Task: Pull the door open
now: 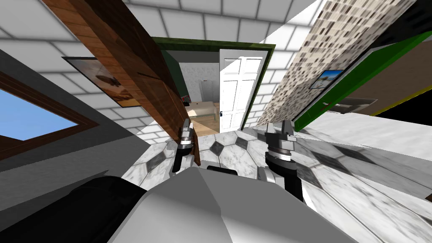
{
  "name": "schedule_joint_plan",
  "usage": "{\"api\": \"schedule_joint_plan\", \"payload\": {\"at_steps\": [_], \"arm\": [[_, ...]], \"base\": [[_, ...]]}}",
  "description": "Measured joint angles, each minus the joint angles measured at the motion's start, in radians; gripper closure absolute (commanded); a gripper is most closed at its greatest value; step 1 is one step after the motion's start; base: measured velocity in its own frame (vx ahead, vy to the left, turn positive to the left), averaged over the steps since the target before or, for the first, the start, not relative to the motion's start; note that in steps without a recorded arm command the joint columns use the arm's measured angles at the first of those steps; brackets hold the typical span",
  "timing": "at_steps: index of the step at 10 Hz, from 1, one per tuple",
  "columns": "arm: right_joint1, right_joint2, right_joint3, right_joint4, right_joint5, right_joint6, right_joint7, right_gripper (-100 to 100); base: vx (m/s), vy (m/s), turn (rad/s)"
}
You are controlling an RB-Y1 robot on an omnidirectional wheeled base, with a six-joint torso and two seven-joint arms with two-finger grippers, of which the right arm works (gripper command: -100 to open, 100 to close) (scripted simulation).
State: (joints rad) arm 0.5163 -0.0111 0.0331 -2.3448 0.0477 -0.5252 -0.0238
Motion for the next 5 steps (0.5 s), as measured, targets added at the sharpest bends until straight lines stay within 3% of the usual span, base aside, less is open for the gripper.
{"api": "schedule_joint_plan", "payload": {"at_steps": [1,5], "arm": [[-0.009,-0.004,-0.008,0.016,-0.002,0.000,0.002,-100],[-0.036,-0.019,-0.014,0.092,-0.008,-0.015,0.001,-100]], "base": [[0.091,-0.006,0.142],[0.078,-0.033,0.055]]}}
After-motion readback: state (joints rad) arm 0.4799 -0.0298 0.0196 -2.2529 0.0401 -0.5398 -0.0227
